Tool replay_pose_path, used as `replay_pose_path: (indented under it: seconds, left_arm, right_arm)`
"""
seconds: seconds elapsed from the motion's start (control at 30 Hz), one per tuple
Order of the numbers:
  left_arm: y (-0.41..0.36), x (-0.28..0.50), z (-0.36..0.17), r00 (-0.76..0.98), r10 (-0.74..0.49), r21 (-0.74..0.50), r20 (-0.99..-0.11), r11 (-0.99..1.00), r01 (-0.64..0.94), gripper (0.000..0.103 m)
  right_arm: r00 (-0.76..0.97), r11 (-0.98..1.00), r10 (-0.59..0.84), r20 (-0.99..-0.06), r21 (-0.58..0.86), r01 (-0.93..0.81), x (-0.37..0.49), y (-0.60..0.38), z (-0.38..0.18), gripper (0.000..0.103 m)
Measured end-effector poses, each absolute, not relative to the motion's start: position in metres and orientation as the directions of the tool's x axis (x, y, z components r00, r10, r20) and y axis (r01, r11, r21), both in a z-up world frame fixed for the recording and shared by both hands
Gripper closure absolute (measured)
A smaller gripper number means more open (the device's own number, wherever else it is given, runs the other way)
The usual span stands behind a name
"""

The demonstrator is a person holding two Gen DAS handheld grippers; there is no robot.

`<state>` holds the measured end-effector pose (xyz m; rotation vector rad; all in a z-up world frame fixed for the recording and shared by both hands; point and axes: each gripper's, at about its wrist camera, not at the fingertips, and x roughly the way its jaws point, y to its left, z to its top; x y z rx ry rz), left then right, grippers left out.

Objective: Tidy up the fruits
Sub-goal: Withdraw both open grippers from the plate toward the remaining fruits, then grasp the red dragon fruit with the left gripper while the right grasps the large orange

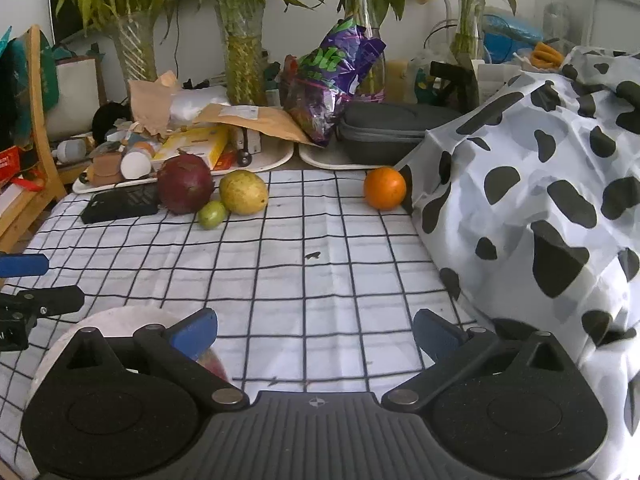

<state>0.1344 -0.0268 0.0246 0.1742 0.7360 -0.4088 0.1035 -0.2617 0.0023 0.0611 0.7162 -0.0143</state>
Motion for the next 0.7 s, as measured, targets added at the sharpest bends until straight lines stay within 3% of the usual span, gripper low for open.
replay_pose_path:
  seconds: [0.1, 0.7]
  left_arm:
    - [-0.027, 0.145, 0.024, 0.672, -0.296, 0.007, -0.679, 0.912, 0.409, 0.027]
    - [-0.037, 0.211, 0.015, 0.695, -0.285, -0.003, -0.66, 0.926, 0.377, 0.026]
  right_arm:
    - [0.754, 0.998, 0.007, -0.657, 0.048, 0.033, 0.113, -0.263, 0.002, 0.0]
    - [0.737, 1.0, 0.001, -0.676, 0.01, 0.007, 0.175, -0.267, -0.008, 0.0]
